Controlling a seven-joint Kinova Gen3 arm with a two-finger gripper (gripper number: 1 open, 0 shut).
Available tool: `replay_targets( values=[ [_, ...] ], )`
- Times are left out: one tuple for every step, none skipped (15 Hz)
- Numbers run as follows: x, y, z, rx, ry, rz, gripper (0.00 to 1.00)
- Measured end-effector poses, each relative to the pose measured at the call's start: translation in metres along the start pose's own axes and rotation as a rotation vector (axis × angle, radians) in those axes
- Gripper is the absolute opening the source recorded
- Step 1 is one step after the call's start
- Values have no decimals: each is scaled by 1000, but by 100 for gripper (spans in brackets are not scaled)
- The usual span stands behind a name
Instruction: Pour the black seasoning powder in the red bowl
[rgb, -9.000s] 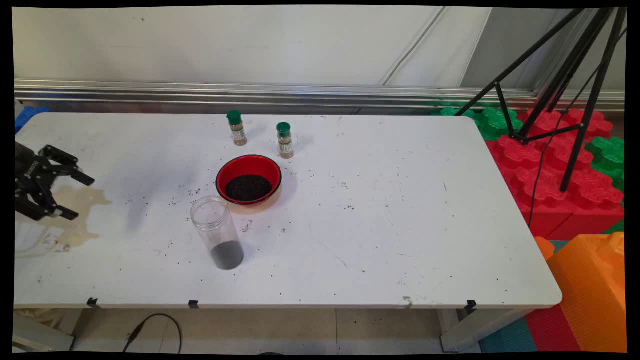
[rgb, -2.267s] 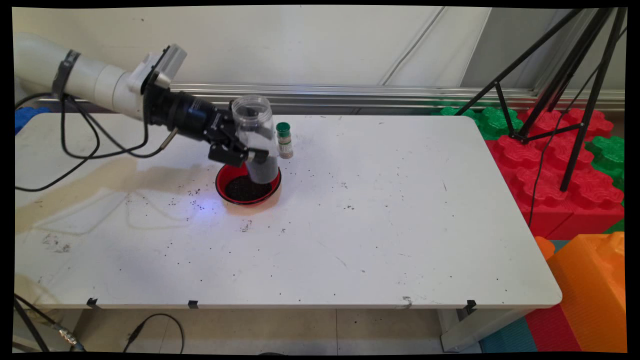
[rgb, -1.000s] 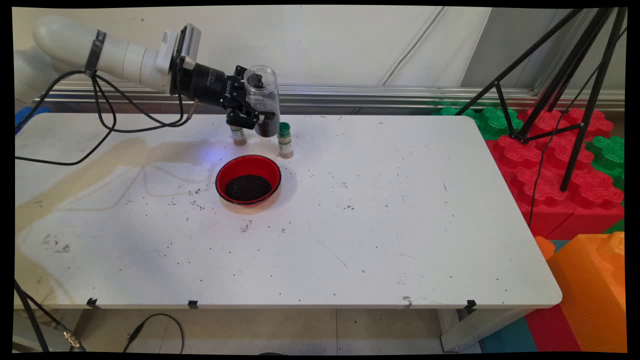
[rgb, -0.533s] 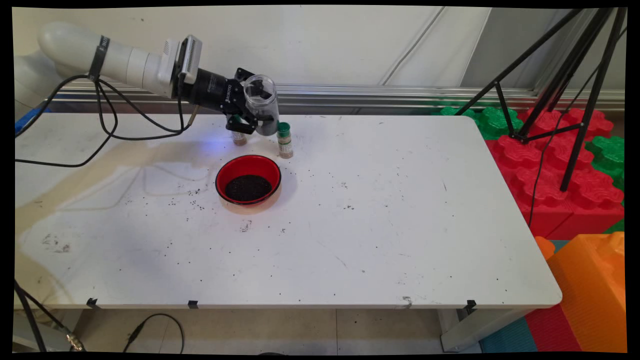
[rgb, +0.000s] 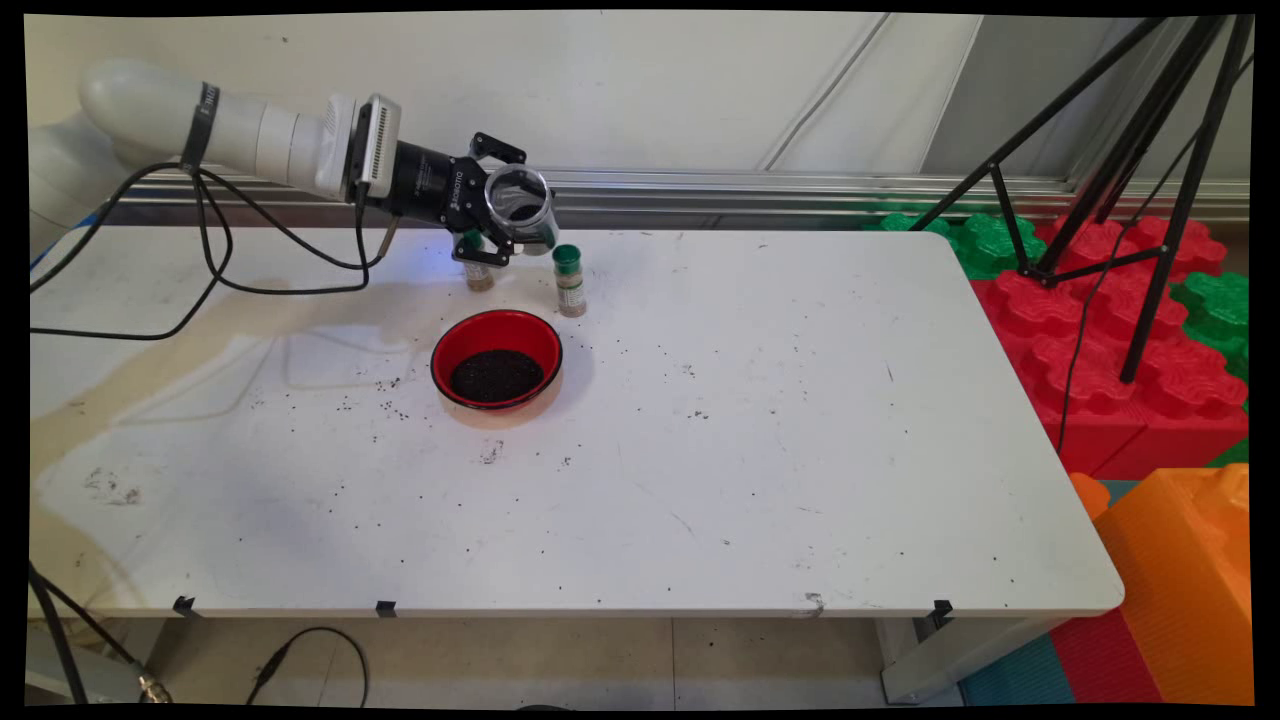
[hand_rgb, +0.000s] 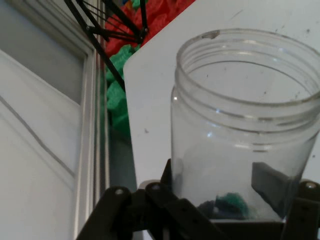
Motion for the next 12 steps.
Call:
replay_targets(
  values=[
    [-1,1,0,5,0,26,0],
    [-1,1,0,9,-1,43,0],
    [-1,2,1,14,-2,68,0],
    [-2,2,1,18,-3,86,0],
    [-2,3,1,24,-6,114,0],
    [-3,4,1,28,-8,137,0],
    [-3,5,2,31,-10,165,0],
    [-4,6,2,33,-12,187,0],
    [-4,7,2,35,-17,215,0],
    [-5,8,2,36,-20,242,0],
    [-5,9,2,37,-23,265,0],
    [-6,10,3,38,-26,281,0]
  ],
)
